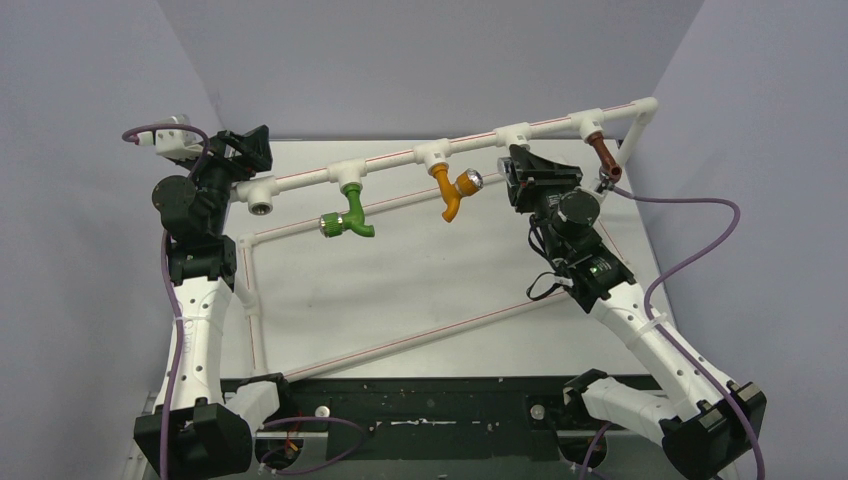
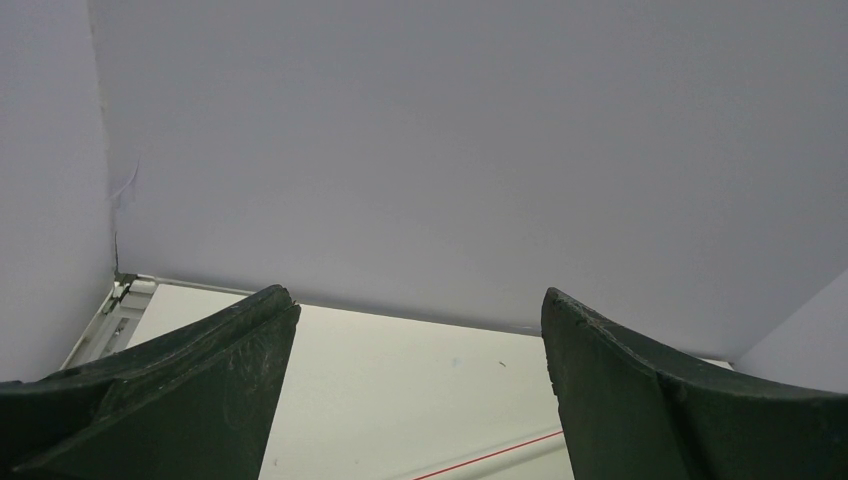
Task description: Install the water faucets
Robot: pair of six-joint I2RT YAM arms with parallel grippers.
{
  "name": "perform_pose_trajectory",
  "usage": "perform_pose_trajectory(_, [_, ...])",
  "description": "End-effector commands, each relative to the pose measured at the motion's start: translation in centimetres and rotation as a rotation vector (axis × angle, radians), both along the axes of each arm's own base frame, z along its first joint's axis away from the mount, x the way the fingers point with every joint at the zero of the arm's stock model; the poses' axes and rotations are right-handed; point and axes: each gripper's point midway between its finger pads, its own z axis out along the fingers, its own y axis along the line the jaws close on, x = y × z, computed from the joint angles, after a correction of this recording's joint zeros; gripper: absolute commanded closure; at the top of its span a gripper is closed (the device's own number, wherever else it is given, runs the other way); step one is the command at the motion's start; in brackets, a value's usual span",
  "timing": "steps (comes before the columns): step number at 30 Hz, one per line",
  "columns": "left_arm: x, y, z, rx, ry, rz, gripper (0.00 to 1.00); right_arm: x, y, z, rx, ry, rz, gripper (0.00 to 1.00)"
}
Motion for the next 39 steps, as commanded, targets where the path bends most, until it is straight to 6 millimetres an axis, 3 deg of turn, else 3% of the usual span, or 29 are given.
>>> perform_pose_trajectory(1, [0.5, 0.1, -15.1, -0.082, 0.460, -0.014, 0.10, -2.0, -2.2, 7.6, 0.156, -0.192, -0.049, 0.67])
perform_pose_trajectory(3, [0.5, 0.1, -15.0, -0.080, 0.458, -0.012, 0.10, -2.1, -2.0, 7.2, 0.132, -0.181, -0.040, 0.54])
perform_pose_trajectory(5, [0.5, 0.1, -15.0, -0.078, 0.457, -0.011, 0.10, -2.1, -1.7, 6.9, 0.104, -0.180, -0.025, 0.46])
perform_pose_trajectory(10, [0.5, 0.2, -15.0, -0.078, 0.458, -0.009, 0.10, -2.6, -0.4, 6.0, 0.040, -0.168, 0.048, 0.32])
perform_pose_trajectory(15, [0.4, 0.2, -15.1, -0.077, 0.460, -0.009, 0.10, -3.4, 0.1, 4.7, 0.003, -0.140, 0.092, 0.24])
perform_pose_trajectory(21, [0.5, 0.3, -15.0, -0.077, 0.459, -0.005, 0.10, -5.2, -0.3, 3.8, -0.088, -0.125, 0.115, 0.19])
perform_pose_trajectory(28, [0.5, 0.3, -15.0, -0.075, 0.460, -0.004, 0.10, -7.1, -2.9, 3.1, -0.340, -0.118, 0.044, 0.16])
perform_pose_trajectory(32, [0.5, 0.3, -15.1, -0.076, 0.462, -0.005, 0.10, -8.2, -4.0, 3.8, -0.533, -0.195, 0.012, 0.18])
perform_pose_trajectory(39, [0.5, 0.3, -15.1, -0.076, 0.462, -0.004, 0.10, -9.2, -4.0, 5.0, -1.006, -0.395, 0.031, 0.18])
